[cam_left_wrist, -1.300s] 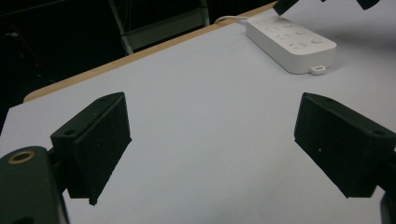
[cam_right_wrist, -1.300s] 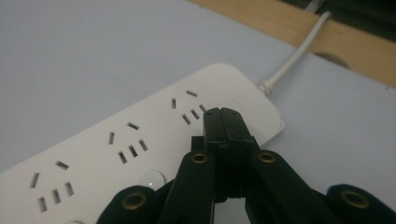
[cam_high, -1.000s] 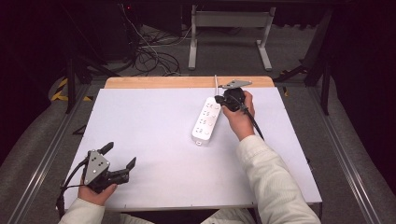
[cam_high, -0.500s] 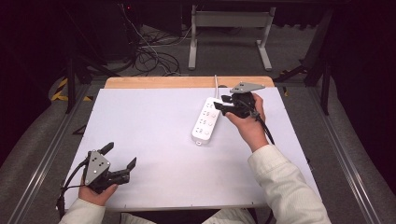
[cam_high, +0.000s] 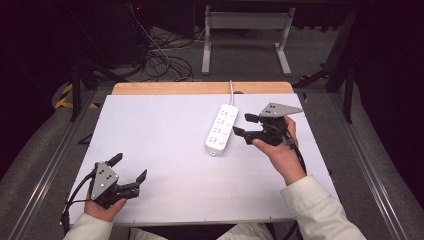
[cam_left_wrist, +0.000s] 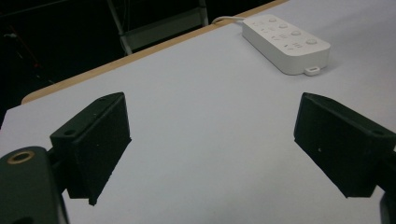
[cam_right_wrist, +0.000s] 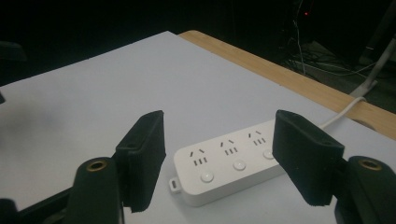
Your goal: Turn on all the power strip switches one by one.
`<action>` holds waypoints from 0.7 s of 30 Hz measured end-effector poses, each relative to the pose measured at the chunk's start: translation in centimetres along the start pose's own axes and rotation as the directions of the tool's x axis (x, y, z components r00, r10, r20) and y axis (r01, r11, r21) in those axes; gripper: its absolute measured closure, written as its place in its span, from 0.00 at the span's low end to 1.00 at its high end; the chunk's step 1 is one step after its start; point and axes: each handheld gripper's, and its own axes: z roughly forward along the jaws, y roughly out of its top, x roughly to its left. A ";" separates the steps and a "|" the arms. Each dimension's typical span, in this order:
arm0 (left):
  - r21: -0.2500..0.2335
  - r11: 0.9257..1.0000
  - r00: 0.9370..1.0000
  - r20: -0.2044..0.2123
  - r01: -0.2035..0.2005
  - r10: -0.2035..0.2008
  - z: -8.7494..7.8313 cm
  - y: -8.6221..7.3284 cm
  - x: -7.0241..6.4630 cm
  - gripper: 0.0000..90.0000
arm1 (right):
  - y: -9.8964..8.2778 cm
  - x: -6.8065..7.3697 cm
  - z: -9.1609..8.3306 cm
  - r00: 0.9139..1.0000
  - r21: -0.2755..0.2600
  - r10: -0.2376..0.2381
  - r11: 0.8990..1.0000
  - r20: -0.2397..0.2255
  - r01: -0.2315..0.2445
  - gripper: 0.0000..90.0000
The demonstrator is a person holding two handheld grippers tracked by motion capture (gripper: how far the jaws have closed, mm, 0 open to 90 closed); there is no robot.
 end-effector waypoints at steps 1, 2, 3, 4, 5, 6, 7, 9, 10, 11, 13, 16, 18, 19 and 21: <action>0.001 1.000 1.000 0.003 0.002 -0.002 0.0 0.0 0.0 0.13 | -0.2 0.2 -0.4 1.000 -0.001 0.001 1.000 -0.005 -0.001 0.38; 0.003 1.000 1.000 0.003 0.002 -0.002 0.0 0.0 -0.1 0.13 | -0.5 0.3 -0.7 1.000 -0.004 -0.002 1.000 -0.011 0.002 0.38; 0.003 1.000 1.000 0.003 0.001 -0.001 0.0 0.0 -0.1 0.13 | -0.8 0.5 -1.0 1.000 -0.004 -0.004 1.000 -0.014 0.004 0.37; 0.003 1.000 1.000 0.003 0.000 0.000 0.0 0.0 -0.1 0.13 | -1.1 0.6 -1.2 1.000 -0.003 -0.006 1.000 -0.019 0.006 0.37; 0.005 1.000 1.000 0.003 -0.002 0.002 0.0 0.1 -0.1 0.13 | -1.4 0.7 -1.5 1.000 -0.002 -0.008 1.000 -0.021 0.008 0.36; 0.004 1.000 1.000 0.004 -0.001 0.001 0.0 0.1 -0.2 0.13 | -1.7 0.8 -1.7 1.000 0.001 -0.011 1.000 -0.023 0.011 0.36; 0.002 1.000 1.000 0.001 -0.007 0.007 0.0 0.1 -0.2 0.13 | -2.0 0.9 -1.9 1.000 0.005 -0.016 1.000 -0.023 0.016 0.36; 0.004 1.000 1.000 0.004 -0.006 0.006 0.0 0.1 -0.3 0.13 | -2.7 1.0 -2.3 0.999 0.007 -0.023 1.000 -0.027 0.023 0.35; 0.005 1.000 1.000 0.004 -0.007 0.007 0.0 0.1 -0.4 0.13 | -3.1 1.0 -2.5 0.999 0.008 -0.021 1.000 -0.037 0.022 0.35; 0.004 1.000 1.000 0.005 -0.007 0.007 0.0 0.1 -0.4 0.13 | -3.5 1.1 -2.6 0.999 0.010 -0.017 1.000 -0.049 0.018 0.35; 0.005 1.000 1.000 0.009 -0.008 0.008 0.0 0.1 -0.4 0.13 | -4.2 1.1 -2.9 0.998 0.005 -0.008 1.000 -0.059 0.008 0.35; 0.005 1.000 1.000 0.008 -0.009 0.009 0.0 0.2 -0.5 0.13 | -5.3 1.1 -3.3 0.997 -0.007 0.009 1.000 -0.071 -0.009 0.35; 0.005 1.000 1.000 0.012 -0.007 0.007 -0.1 0.2 -0.6 0.13 | -6.0 1.2 -3.4 0.997 -0.007 0.011 1.000 -0.075 -0.011 0.35; 0.006 1.000 1.000 0.013 -0.009 0.009 -0.1 0.2 -0.6 0.13 | -6.4 1.2 -3.5 0.997 -0.005 0.009 1.000 -0.079 -0.010 0.35; 0.007 1.000 1.000 0.012 -0.009 0.008 -0.1 0.2 -0.6 0.13 | -7.2 1.2 -3.5 0.996 0.002 0.007 1.000 -0.088 -0.007 0.35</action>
